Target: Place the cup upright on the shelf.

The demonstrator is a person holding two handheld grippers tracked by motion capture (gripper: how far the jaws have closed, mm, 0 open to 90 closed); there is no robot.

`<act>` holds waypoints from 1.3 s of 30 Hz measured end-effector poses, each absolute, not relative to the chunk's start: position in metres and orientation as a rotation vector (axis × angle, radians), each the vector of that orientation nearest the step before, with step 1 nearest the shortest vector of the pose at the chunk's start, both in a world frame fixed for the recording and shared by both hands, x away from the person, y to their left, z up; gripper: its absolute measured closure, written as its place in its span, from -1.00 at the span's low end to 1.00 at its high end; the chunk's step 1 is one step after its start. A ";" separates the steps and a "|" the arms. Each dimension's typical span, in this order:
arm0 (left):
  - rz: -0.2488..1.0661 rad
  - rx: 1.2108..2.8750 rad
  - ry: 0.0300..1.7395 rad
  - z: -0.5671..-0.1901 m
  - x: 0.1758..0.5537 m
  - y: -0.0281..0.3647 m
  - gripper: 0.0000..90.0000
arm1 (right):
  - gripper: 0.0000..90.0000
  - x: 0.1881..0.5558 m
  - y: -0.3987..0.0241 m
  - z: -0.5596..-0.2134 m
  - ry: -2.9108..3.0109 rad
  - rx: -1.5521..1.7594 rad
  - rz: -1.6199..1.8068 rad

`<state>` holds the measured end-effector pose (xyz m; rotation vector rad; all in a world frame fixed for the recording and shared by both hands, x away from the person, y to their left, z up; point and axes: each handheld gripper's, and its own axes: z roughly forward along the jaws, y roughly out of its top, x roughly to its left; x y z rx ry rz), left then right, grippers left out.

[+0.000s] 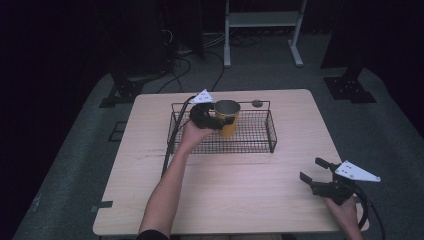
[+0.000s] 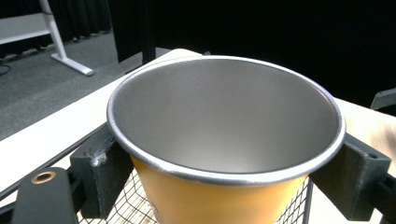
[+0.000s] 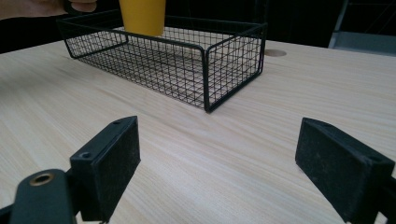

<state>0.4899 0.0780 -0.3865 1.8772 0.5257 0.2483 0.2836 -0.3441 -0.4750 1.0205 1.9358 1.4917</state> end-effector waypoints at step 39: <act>0.141 2.125 0.457 -0.412 0.517 0.071 -0.71 | -0.71 0.284 -0.345 -0.475 1.932 1.016 1.501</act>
